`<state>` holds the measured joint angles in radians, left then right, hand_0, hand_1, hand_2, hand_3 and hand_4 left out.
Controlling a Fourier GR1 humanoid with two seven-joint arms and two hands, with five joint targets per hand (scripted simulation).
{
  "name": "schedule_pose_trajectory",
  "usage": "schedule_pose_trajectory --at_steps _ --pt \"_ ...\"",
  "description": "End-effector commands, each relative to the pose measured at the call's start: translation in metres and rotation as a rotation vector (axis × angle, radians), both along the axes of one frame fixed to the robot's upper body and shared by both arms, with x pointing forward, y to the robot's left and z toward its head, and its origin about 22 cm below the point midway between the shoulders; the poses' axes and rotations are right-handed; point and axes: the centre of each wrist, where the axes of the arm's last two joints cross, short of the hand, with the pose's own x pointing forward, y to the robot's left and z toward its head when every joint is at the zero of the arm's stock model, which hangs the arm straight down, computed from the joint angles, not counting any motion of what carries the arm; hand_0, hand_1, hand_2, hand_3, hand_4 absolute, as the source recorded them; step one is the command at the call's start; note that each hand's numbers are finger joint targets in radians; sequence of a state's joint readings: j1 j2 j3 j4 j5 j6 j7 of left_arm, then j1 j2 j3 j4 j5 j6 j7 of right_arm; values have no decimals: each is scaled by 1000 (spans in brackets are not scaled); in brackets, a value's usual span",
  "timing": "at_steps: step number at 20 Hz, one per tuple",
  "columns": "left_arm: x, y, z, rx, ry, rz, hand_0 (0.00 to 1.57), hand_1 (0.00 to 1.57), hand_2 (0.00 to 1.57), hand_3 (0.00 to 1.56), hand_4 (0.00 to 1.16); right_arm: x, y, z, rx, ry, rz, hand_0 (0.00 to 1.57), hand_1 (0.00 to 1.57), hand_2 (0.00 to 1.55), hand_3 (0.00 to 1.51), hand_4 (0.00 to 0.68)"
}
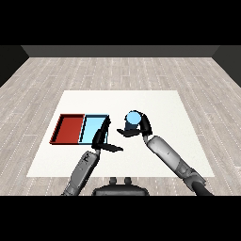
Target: Pick the blue can and put it in the blue box
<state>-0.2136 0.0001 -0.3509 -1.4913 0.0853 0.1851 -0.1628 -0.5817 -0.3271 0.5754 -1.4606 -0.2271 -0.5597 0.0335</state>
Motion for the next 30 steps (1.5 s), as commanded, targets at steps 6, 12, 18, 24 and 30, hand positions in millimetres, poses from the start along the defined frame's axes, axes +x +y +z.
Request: schedule_pose_trajectory --at_steps 6,12,18,24,30 --pt "1 -17 -4 21 15 -2 0 0 0 0 0 -6 10 6 -17 -14 0 1478 1478 1449 1383 576" --pt "11 -22 -5 15 27 6 0 0 0 0 0 5 17 16 -53 18 17 1478 1478 1454 1385 586" --pt "20 -14 -30 37 72 1 0 0 0 0 0 -8 36 -8 -59 -14 35 1485 1485 1455 1390 586" --pt "10 -17 -22 60 92 -6 0 0 0 0 0 -13 32 14 -35 -16 50 1478 1478 1453 1385 581" --pt "18 -38 -8 36 96 1 0 0 0 0 0 8 50 2 -40 -24 55 1489 1489 1453 1379 564"
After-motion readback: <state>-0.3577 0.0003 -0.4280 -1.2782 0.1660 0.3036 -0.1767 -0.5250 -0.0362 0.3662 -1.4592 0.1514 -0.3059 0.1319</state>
